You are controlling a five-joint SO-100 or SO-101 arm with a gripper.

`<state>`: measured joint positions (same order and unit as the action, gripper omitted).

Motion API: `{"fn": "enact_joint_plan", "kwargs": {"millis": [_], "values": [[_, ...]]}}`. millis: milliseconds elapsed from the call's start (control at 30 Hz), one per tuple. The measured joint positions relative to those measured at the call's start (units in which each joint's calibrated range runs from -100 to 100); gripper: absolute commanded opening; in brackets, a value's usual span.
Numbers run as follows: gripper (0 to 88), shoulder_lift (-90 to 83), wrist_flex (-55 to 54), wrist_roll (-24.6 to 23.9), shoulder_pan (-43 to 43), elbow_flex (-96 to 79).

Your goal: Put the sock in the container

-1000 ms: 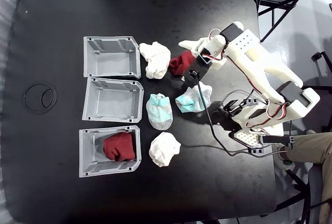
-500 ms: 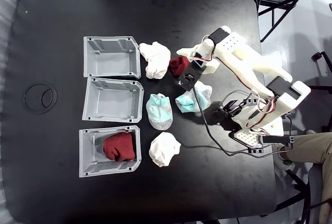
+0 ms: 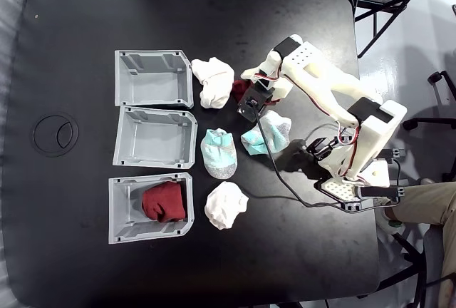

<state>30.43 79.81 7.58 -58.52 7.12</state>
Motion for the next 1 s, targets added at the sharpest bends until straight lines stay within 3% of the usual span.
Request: {"fn": "enact_joint_plan", "kwargs": {"millis": [133,400,667,833,1000], "values": [[1.3,0.0,0.0,0.0,-0.1,0.1],[1.3,-1.5,0.6,0.0,-0.1,0.0],[1.3,-19.4,0.6,0.0,4.2,0.0],[1.3,-32.2,1.3,0.0,12.4,0.0],[1.3,-40.4,1.4,0.1,26.2,0.0]]}}
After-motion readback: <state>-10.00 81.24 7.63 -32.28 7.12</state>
